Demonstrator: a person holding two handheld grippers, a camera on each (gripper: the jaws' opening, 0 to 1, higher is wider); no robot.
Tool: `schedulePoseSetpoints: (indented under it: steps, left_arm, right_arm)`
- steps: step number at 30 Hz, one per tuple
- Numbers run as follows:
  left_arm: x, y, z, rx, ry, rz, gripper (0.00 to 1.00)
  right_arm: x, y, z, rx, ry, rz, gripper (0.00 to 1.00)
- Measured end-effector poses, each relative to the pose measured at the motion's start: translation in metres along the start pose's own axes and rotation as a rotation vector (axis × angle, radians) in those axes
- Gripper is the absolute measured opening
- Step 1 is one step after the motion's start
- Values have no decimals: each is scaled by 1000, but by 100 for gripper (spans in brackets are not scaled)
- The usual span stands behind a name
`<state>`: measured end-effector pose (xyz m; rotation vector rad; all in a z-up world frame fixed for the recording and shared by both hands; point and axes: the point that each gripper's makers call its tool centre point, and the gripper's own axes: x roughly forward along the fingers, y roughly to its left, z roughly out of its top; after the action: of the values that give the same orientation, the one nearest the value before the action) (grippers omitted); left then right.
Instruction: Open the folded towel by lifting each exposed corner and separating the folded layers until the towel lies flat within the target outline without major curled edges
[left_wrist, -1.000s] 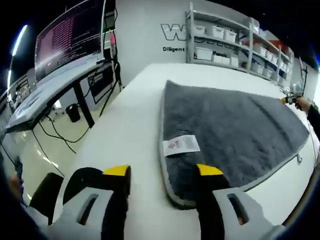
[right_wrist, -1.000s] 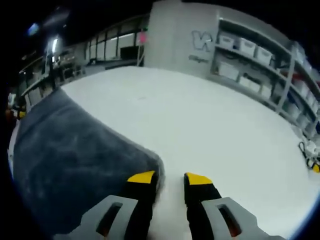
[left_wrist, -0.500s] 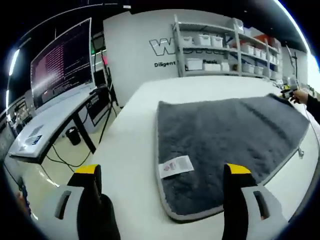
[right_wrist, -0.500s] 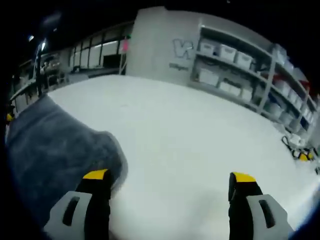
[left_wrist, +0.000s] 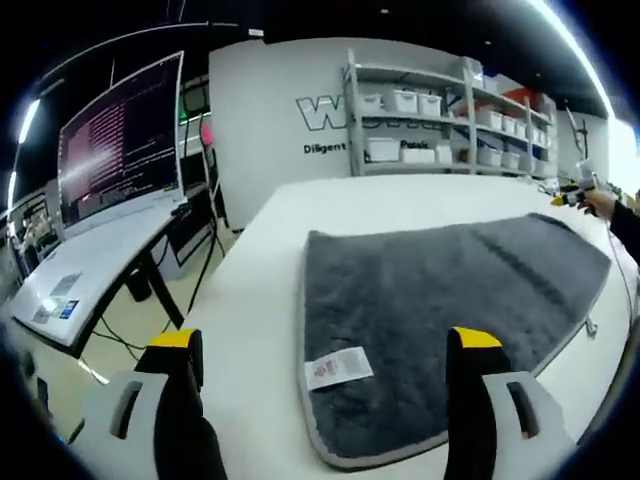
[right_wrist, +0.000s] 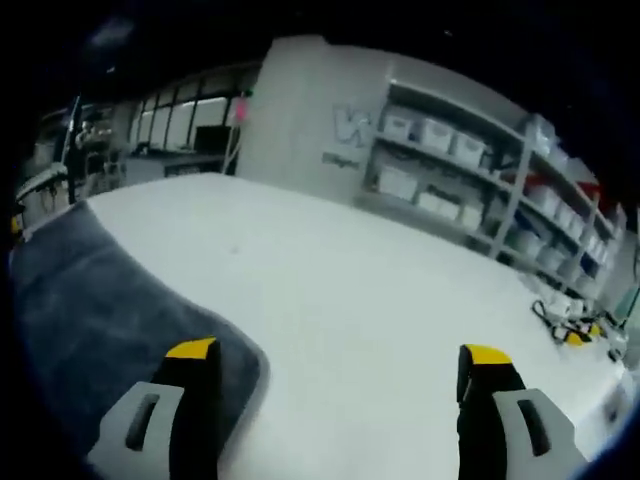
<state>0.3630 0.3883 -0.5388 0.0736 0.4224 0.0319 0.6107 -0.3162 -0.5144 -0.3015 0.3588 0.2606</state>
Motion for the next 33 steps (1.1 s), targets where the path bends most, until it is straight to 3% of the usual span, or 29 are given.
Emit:
schedulePoseSetpoints:
  steps: [5,7,15,24,33]
  left_arm:
    - [0,-5,11,-4,-41,-18,100]
    - [-1,-7,15,3,-52,-23,100]
    - [-9,-20,31,26,-103,-50,100]
    - [-22,-53,60,42,-221,-120,100]
    - [-37,-79,73,62,-286,-176,100]
  right_arm:
    - [-5,-9,6,19,-30,-13,100]
    - [-15,2,11,22,-47,-16,100]
    - [-30,1,20,26,-98,1,100]
    - [-78,24,24,28,-173,-7,100]
    - [-119,36,21,25,-212,-20,100]
